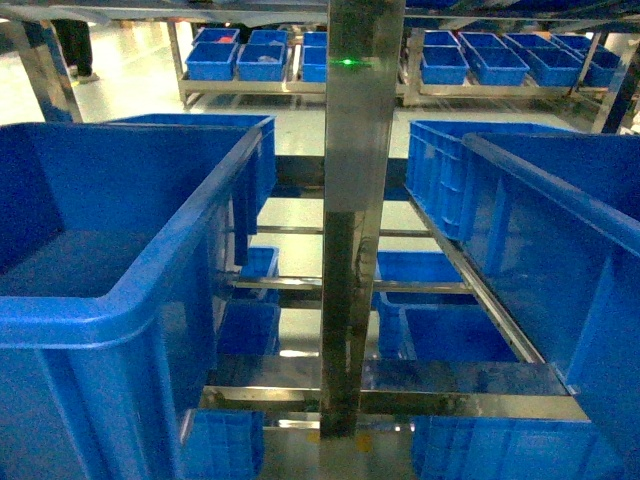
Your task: Sort and place red and yellow blocks in left bins
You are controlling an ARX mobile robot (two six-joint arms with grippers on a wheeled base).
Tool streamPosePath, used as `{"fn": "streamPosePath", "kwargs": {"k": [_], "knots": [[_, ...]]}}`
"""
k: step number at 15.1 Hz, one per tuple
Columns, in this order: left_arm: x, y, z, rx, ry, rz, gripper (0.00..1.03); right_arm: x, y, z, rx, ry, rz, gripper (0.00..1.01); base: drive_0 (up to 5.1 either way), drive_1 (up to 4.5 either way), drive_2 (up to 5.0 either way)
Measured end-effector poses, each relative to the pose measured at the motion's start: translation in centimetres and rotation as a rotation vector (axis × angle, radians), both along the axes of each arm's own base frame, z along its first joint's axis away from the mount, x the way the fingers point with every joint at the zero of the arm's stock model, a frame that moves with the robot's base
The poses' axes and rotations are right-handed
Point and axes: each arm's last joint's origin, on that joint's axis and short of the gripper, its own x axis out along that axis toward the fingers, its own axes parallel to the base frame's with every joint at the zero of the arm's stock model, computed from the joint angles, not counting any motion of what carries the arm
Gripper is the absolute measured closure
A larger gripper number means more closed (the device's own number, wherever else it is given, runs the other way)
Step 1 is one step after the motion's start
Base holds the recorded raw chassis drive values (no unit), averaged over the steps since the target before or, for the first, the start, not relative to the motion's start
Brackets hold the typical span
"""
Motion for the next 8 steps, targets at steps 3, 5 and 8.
{"fn": "streamPosePath", "kwargs": {"k": [3, 5, 8], "knots": [[0.0, 0.0, 0.0, 0.0, 0.0, 0.0, 0.77, 0.0, 0.0, 0.0, 0.0, 0.0, 0.0, 0.73, 0.0, 1.59, -1.5], [0.0, 0.0, 0.0, 0.0, 0.0, 0.0, 0.77, 0.0, 0.0, 0.0, 0.0, 0.0, 0.0, 0.73, 0.0, 0.0, 0.0], [0.0, 0.0, 0.0, 0.0, 0.0, 0.0, 0.77, 0.2, -0.8, -1.1, 0.103, 0.147, 0.046, 0.73, 0.0, 0.0, 0.0]]}}
